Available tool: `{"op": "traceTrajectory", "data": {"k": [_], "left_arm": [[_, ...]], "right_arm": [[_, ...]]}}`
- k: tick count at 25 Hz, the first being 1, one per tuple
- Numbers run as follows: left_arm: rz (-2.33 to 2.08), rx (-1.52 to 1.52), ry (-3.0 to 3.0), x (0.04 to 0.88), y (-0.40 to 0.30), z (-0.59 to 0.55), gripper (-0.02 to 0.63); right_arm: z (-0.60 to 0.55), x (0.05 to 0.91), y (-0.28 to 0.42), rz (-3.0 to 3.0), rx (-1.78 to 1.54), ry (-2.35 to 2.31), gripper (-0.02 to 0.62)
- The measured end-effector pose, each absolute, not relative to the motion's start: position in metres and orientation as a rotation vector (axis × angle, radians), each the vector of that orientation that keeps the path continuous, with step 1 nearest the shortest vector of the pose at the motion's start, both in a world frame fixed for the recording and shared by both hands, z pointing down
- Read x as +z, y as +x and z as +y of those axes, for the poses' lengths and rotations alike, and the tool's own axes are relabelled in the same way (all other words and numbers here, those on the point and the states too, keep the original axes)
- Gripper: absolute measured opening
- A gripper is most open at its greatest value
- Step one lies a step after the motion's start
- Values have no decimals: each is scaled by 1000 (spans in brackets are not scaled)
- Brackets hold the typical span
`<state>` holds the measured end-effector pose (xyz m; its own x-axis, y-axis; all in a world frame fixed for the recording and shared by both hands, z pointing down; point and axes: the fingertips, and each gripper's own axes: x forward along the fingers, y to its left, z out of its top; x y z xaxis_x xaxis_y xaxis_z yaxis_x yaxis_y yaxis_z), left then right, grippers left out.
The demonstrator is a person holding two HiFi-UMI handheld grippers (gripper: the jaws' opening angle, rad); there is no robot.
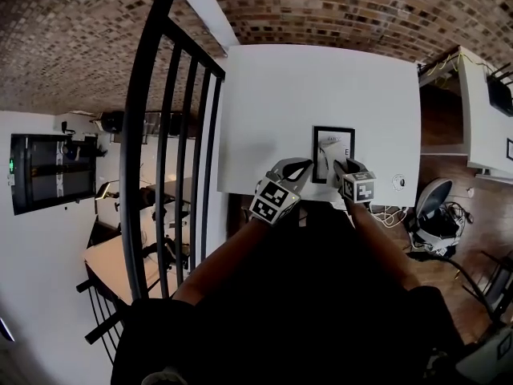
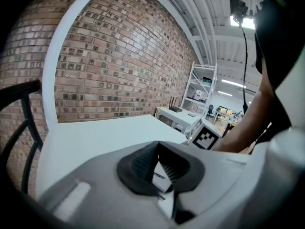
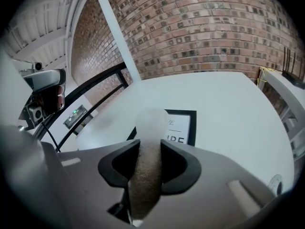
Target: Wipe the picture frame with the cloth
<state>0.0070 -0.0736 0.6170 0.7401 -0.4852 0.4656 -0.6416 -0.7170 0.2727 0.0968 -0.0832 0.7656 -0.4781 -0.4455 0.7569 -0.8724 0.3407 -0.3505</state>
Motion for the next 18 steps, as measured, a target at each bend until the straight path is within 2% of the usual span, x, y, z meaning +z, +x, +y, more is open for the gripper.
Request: {"op": "traceTrajectory", "data": {"k": [10, 14, 18], "left_arm": [[-833, 563, 2503, 634, 30, -88, 1], [-894, 613, 2473, 646, 32, -103, 2], [-990, 724, 2416, 664, 24, -120, 2]], "right_arm": [[-80, 764, 141, -1979, 1046, 1320, 115], [-86, 765, 123, -2033, 940, 1258, 115], [-85, 752, 73, -2119, 930, 1141, 115]]}}
